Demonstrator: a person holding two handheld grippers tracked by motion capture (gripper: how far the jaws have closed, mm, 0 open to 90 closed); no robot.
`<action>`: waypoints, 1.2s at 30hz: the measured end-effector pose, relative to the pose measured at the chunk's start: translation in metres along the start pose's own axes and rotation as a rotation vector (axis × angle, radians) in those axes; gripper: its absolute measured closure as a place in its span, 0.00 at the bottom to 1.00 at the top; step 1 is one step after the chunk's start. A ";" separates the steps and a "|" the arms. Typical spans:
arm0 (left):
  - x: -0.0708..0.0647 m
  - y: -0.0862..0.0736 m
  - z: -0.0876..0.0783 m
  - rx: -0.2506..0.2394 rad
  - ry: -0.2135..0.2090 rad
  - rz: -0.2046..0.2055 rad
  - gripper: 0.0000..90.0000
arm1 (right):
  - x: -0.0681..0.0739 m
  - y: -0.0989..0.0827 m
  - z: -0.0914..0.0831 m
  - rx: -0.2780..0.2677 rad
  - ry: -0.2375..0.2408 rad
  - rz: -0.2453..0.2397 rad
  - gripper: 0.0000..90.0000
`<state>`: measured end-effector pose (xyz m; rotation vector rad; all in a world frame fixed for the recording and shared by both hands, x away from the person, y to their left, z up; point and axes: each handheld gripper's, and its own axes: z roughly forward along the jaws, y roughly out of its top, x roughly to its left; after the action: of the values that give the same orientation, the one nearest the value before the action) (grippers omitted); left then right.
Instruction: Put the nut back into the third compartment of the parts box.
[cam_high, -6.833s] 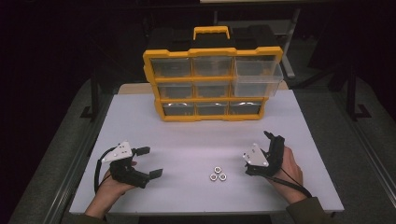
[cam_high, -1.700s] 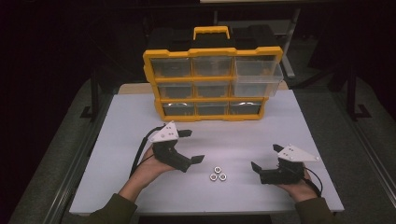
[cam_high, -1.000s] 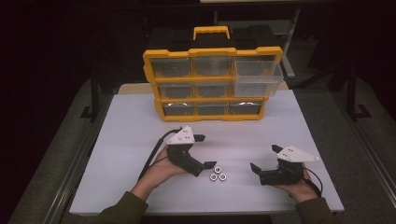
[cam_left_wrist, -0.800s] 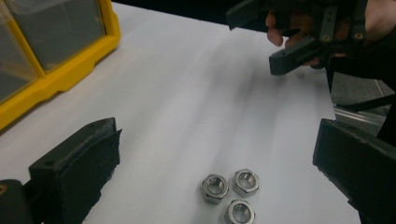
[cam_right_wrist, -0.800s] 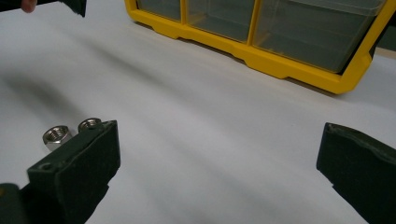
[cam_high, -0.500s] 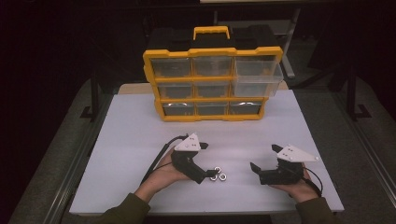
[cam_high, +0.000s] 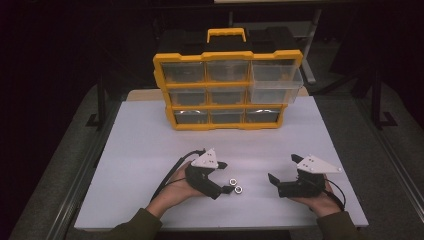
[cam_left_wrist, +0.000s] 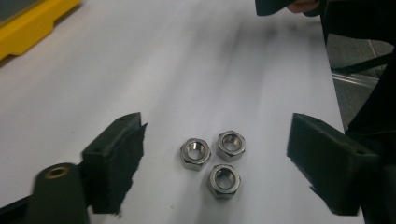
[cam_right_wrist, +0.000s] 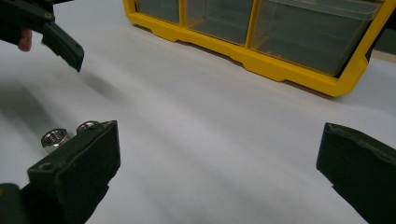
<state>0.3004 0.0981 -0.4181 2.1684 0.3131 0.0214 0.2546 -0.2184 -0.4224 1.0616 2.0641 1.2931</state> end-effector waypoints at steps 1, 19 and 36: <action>0.000 0.000 0.001 0.004 -0.005 -0.002 0.29 | 0.000 0.000 0.000 0.004 0.000 0.006 0.00; 0.002 -0.008 0.015 0.082 -0.062 0.022 0.61 | 0.000 0.000 0.000 0.003 0.004 0.010 0.00; -0.002 -0.013 0.025 0.124 -0.058 0.057 0.75 | 0.000 0.000 0.000 0.003 0.005 0.016 0.00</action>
<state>0.2988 0.0845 -0.4425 2.2957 0.2242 -0.0290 0.2548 -0.2182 -0.4227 1.0791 2.0660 1.3024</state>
